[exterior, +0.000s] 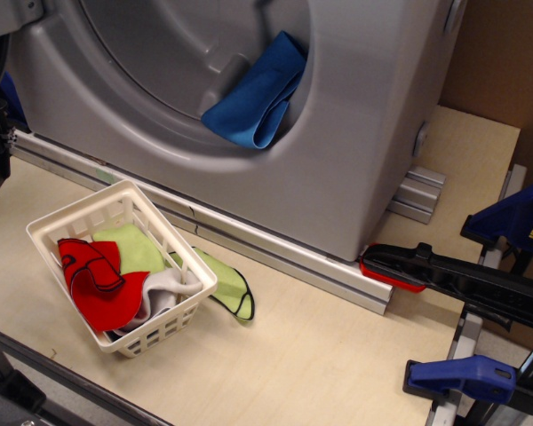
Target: Take clothes out of laundry machine
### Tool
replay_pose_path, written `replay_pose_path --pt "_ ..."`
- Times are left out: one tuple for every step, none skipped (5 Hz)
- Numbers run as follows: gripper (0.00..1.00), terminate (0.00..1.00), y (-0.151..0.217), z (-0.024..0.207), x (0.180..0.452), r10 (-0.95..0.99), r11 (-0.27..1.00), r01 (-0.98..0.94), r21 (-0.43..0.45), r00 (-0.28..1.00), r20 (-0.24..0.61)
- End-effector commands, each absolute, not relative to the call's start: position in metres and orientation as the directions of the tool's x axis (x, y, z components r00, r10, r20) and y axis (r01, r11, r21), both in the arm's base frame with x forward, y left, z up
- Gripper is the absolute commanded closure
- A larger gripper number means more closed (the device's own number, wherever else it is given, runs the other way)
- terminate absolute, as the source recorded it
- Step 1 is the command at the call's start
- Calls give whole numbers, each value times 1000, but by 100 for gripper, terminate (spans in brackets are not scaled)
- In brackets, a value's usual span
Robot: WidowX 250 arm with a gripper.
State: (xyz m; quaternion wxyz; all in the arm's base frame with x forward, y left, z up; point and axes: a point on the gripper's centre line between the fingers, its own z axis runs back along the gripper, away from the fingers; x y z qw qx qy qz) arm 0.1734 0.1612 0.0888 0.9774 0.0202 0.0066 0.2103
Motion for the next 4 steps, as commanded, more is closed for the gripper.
replay_pose_path --pt "0 0 161 89 173 411 911 -411 42 911 -4" --pt "0 0 161 74 196 424 902 -430 45 900 98" --pt "0 0 136 75 238 399 914 -406 11 901 169" --pt "0 0 107 80 279 327 945 -311 -103 913 243"
